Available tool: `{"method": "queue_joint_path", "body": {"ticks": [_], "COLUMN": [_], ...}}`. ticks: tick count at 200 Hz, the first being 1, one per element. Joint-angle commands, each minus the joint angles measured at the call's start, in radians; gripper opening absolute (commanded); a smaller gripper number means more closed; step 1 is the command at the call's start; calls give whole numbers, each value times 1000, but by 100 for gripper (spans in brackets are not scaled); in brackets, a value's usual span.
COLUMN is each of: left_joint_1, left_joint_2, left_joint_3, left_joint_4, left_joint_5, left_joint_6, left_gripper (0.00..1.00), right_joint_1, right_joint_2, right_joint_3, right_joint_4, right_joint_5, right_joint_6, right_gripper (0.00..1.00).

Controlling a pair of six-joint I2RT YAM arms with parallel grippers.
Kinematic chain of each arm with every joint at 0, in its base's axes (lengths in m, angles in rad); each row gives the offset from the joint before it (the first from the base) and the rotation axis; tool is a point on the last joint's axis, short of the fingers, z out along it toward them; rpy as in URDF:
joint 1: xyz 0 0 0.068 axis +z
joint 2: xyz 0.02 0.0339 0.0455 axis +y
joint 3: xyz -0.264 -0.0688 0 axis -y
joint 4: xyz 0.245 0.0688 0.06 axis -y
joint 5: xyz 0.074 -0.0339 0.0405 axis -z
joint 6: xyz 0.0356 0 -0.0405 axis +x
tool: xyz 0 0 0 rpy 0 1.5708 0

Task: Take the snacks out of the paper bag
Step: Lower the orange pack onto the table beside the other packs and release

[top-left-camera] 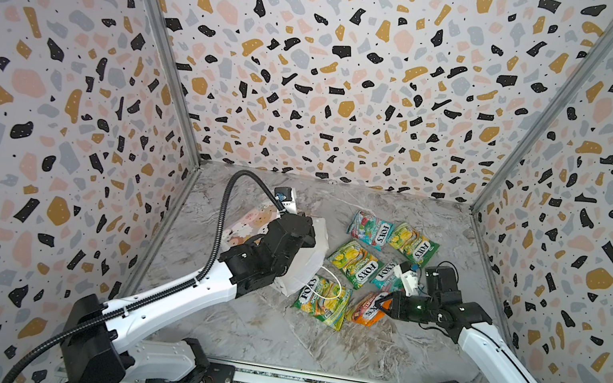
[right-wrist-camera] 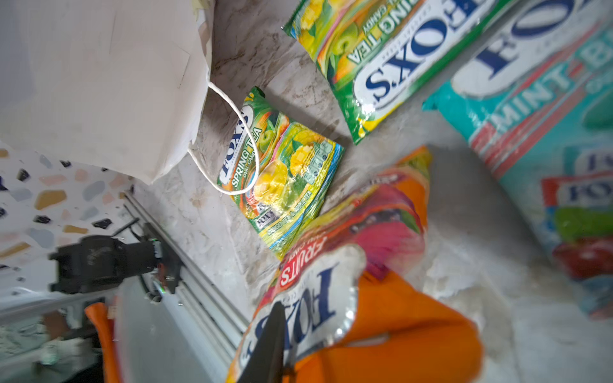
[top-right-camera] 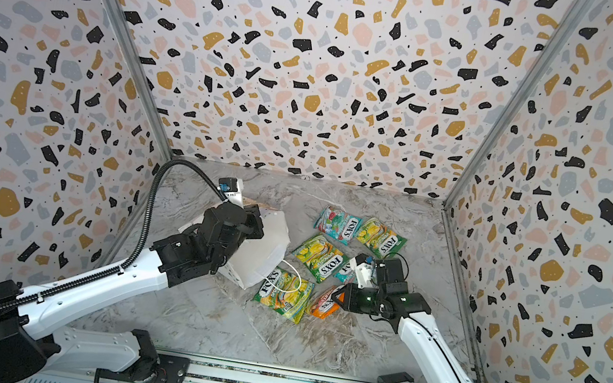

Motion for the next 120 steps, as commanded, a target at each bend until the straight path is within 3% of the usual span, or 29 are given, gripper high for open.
{"method": "queue_joint_path", "body": {"ticks": [1, 39, 120], "left_joint_1": [2, 2, 2], "left_joint_2": [-21, -20, -15], "left_joint_3": [32, 36, 46], "left_joint_4": [29, 29, 26], "left_joint_5": [-3, -6, -2], "left_joint_6": [14, 18, 19], "left_gripper": [0, 0, 0], "right_joint_1": [15, 36, 51], "right_joint_2": [-5, -18, -91], "right_joint_3": [21, 49, 161], "right_joint_4": [-23, -68, -199], "right_joint_5": [64, 166, 396], "right_joint_6": [-5, 4, 7], "right_gripper": [34, 51, 62]}}
